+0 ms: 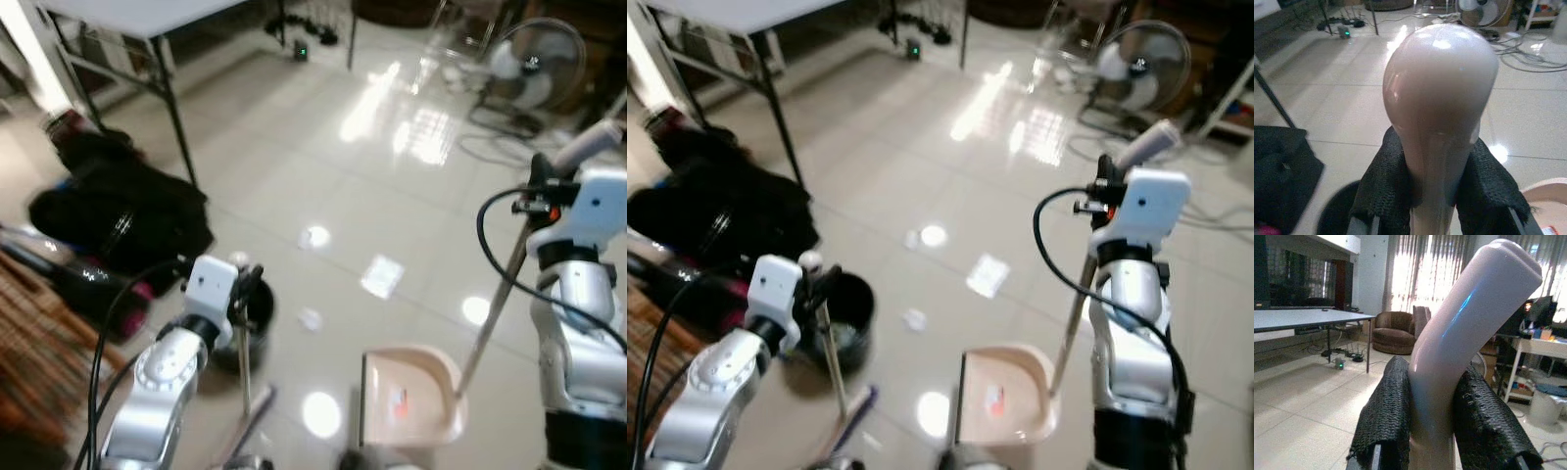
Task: Sweep floor
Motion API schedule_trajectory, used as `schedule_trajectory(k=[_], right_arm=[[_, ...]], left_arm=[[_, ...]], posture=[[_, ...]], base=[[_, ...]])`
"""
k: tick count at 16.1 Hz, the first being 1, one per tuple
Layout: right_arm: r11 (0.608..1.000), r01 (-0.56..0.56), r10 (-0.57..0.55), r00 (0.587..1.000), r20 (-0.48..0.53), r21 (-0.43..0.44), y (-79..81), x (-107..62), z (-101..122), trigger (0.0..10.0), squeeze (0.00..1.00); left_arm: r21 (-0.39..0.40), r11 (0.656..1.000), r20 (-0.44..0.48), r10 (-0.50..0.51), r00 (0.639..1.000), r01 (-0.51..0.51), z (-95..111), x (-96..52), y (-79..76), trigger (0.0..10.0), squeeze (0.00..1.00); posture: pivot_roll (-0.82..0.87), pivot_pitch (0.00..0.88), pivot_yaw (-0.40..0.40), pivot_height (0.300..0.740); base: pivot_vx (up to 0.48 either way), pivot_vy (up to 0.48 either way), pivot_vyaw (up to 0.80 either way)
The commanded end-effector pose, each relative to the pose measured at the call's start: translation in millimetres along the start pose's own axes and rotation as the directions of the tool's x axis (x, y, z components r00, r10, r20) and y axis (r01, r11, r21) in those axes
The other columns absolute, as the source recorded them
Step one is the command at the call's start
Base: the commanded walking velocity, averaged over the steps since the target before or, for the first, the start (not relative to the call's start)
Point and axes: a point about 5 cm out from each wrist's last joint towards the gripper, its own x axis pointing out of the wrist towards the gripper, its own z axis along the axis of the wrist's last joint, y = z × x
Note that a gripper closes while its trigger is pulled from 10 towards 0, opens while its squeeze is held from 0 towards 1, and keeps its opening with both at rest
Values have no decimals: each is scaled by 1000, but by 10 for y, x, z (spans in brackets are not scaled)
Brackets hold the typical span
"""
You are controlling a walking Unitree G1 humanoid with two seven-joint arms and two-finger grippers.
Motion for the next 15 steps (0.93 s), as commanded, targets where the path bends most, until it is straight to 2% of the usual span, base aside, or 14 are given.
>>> schedule_trajectory(k=[1, 2, 3, 7, 8, 9, 10, 11, 15], right_arm=[[998, -8, 7, 1000, 15, 63, 44, -41, -1, 10000, 0], [997, -13, 12, 1000, 8, 75, 54, -56, -16, 10000, 0], [990, -32, 33, 999, -7, 140, 92, -115, -58, 10000, 0], [981, -73, 77, 997, -15, 180, 211, -203, -107, 10000, 0], [980, -82, 86, 996, -15, 179, 239, -228, -111, 10000, 0], [980, -86, 90, 996, -15, 181, 253, -241, -113, 10000, 0], [976, -87, 92, 995, -21, 197, 270, -256, -120, 10000, 0], [975, -86, 93, 995, -25, 202, 273, -261, -124, 10000, 0], [974, -86, 100, 993, -59, 208, 292, -296, -165, 10000, 0]], left_arm=[[20, 1000, 15, 10, 1000, -11, 55, 18, 26, 10000, 0], [21, 1000, 17, 12, 1000, -12, 61, 25, 28, 10000, 0], [21, 1000, 19, 13, 1000, -14, 71, 43, 26, 10000, 0], [10, 1000, 27, 7, 1000, -8, 84, 66, 4, 10000, 0], [-52, 999, 6, 7, 1000, -7, 64, 79, 6, 10000, 0], [-47, 999, -1, 7, 1000, -7, 64, 88, 12, 10000, 0], [12, 1000, 4, 16, 1000, -16, 86, 105, 34, 10000, 0], [16, 1000, 8, 23, 1000, -23, 93, 113, 44, 10000, 0], [4, 999, 10, 47, 999, -47, 140, 144, 100, 10000, 0]], posture=[[-86, 128, -11, 740], [-86, 128, -11, 740], [-88, 127, -10, 740], [-92, 127, -9, 740], [-92, 127, -9, 740], [-94, 126, -7, 740], [-95, 126, -5, 740], [-95, 126, -5, 740], [-94, 127, -8, 740]], base=[[0, -480, 0], [0, -480, 0], [0, -480, 0], [0, -441, 0], [0, 480, 0], [0, 480, 0], [0, 480, 0], [0, 480, 0], [0, 0, 0]])
